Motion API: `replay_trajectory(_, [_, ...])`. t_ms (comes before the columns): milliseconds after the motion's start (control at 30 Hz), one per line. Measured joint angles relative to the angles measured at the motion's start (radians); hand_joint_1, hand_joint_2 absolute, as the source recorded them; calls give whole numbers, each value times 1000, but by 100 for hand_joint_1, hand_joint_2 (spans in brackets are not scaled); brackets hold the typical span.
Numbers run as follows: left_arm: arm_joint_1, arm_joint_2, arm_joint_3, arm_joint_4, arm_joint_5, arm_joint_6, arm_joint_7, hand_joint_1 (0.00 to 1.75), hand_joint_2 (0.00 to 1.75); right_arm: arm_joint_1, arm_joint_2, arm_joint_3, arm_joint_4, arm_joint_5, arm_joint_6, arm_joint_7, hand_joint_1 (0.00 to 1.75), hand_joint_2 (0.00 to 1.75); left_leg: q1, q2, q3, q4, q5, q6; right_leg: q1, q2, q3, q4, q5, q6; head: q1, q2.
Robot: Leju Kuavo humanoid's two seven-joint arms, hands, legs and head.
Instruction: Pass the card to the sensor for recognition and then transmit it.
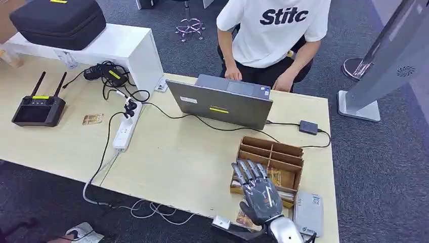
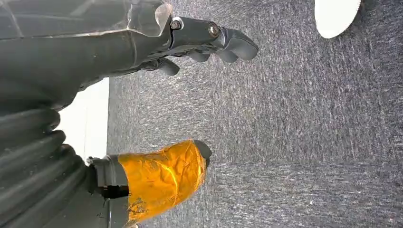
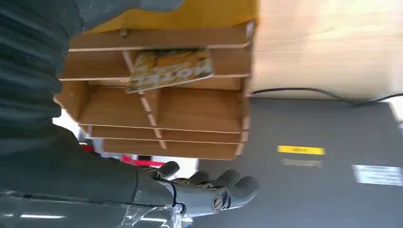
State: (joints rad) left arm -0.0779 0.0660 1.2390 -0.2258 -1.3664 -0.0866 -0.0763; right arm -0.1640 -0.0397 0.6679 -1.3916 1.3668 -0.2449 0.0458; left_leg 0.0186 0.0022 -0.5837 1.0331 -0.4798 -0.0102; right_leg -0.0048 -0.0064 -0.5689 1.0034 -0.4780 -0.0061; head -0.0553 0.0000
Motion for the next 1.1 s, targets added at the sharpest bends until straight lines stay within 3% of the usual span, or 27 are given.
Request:
replay_trajectory(500, [1,0,7,0,2,0,1,0,175,38,0,-66,-12,13,12,-8,0,175,0,0,0,0,0,0,0,0,0,0,0,0,0,0])
replay_trajectory(533, [1,0,8,0,2,0,1,0,175,38,0,-67,-12,13,12,-8,7,175,0,0,0,0,0,0,0,0,0,0,0,0,0,0])
replay_trajectory(567, [1,0,9,0,2,0,1,0,175,39,0,-67,-12,13,14,-8,61,175,0,0,0,0,0,0,0,0,0,0,0,0,0,0])
replay_trajectory(600, [1,0,10,0,2,0,1,0,175,40,0,-68,-12,13,17,-9,138,175,0,0,0,0,0,0,0,0,0,0,0,0,0,0])
replay_trajectory(667, [1,0,10,0,2,0,1,0,175,41,0,-70,-11,13,23,-15,157,175,0,0,0,0,0,0,0,0,0,0,0,0,0,0])
replay_trajectory(800, [1,0,13,0,2,1,1,0,175,41,0,-73,-2,13,29,-19,168,175,0,0,0,0,0,0,0,0,0,0,0,0,0,0])
replay_trajectory(1100, [1,0,13,0,2,1,1,0,175,39,0,-75,1,14,28,-25,175,175,0,0,0,0,0,0,0,0,0,0,0,0,0,0])
